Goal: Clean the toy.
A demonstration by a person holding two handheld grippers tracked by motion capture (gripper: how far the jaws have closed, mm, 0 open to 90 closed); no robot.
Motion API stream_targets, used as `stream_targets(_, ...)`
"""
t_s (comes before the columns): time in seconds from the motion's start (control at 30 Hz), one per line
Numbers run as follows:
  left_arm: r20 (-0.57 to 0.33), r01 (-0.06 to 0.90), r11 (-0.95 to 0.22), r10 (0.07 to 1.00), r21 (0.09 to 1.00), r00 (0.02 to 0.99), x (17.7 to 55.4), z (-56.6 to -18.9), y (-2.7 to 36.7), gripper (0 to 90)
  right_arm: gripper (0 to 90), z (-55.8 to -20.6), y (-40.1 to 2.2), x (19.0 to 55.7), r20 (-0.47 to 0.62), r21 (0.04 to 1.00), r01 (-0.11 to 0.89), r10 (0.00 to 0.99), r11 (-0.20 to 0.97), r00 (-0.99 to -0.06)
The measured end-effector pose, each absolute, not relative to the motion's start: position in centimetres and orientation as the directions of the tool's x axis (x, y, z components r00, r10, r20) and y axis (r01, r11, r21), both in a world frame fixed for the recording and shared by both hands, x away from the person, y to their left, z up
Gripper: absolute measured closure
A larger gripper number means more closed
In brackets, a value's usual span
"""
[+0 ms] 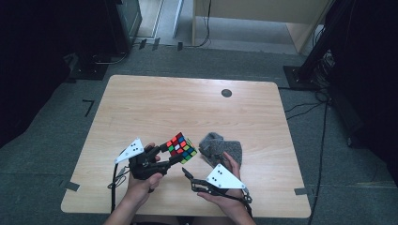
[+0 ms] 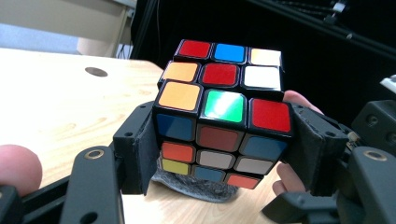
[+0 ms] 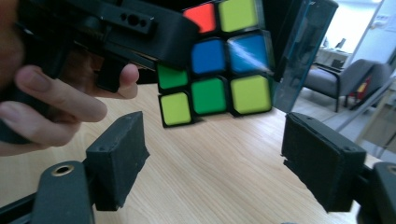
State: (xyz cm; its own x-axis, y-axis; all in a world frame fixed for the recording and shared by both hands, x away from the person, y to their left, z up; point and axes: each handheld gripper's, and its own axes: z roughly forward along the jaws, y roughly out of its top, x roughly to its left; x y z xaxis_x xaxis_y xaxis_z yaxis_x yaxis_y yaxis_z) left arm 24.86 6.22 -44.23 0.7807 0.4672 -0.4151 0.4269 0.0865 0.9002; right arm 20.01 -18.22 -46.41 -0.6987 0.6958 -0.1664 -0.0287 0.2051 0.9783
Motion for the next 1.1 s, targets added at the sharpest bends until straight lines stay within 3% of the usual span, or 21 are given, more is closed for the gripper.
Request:
stream_targets(0.17,-0.431,0.454,0.063,0.453,0.889,0.780,24.3,-44.2,5.0,33.7,20.3,-46.8,-17.2,19.8,-0.250,0.961,-0.068,0.735,0.269,-0.630)
stream_targets(0.33,-0.428,0.461,0.050,0.472,0.886,0.771,23.9,-44.0,4.2,33.6,29.4,-46.9,-17.5,19.8,-0.264,0.960,-0.084,0.757,0.269,-0.597)
stream_targets(0.6,-0.442,0.470,0.053,0.446,0.881,0.778,24.2,-44.2,4.4,33.1,34.4,-46.4,-17.7,19.5,-0.281,0.953,-0.080,0.749,0.294,-0.599)
stream_targets(0.8,-0.424,0.450,0.048,0.439,0.892,0.792,24.3,-43.9,4.7,17.0,34.6,-46.5,-17.8,19.6,-0.282,0.944,-0.039,0.742,0.328,-0.608)
stream_targets(1.1,-0.376,0.397,0.069,0.502,0.915,0.779,25.6,-44.2,7.6,13.6,34.6,-46.6,-19.7,20.8,-0.198,0.951,0.071,0.768,0.301,-0.609)
